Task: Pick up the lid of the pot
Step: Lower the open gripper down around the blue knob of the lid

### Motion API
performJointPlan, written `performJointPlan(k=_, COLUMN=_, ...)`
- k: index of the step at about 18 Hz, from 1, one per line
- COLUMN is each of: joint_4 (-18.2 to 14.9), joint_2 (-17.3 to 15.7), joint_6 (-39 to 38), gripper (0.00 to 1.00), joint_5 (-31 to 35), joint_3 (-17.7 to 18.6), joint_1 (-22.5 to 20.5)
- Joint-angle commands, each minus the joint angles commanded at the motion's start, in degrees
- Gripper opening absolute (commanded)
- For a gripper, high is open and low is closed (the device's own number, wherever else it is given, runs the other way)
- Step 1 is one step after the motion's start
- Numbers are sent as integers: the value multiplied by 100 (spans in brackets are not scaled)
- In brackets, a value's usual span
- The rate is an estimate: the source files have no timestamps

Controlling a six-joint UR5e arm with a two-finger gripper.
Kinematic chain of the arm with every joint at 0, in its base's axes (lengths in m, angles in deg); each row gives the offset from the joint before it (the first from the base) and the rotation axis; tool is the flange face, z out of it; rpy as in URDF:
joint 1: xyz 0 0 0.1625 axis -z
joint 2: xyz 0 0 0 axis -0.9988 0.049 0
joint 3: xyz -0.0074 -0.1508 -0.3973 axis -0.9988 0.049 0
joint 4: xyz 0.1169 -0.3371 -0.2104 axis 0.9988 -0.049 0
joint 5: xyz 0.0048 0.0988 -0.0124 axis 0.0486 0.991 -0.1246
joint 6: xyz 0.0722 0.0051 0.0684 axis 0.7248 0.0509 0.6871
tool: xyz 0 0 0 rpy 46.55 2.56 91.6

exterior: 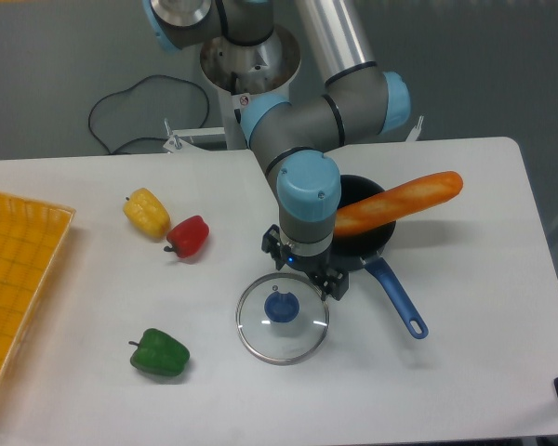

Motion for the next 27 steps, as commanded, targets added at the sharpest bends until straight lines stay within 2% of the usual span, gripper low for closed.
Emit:
performJointPlan(k=3, joint_4=44, joint_2=44, joint_6=-604, gripper=100, joint_5=9, joint_3=17, joint_1=17)
performJointPlan(k=6, joint_4=412, joint_2=175, joint_6=-1238, gripper=100, joint_5=9, joint_3=9, joint_1=79)
performJointPlan(k=8, joint_4=510, joint_2=237, joint_6=-1249, gripper=100, joint_5=9, joint_3=0, joint_1=114)
performJointPlan(k=14, joint_4=510, joint_2=413, joint_6=-1257, gripper=100, joint_5=210, joint_3=-9, joint_1=263)
performJointPlan(k=20, joint_4=510, joint_2=457, joint_6=-1327, gripper=100, joint_5=150, joint_3=9, joint_1=264)
performJointPlan(k=27, joint_4=633, joint_2=527, joint_6=-2153, gripper=100, joint_5=167, joint_3=17, joint_1=264)
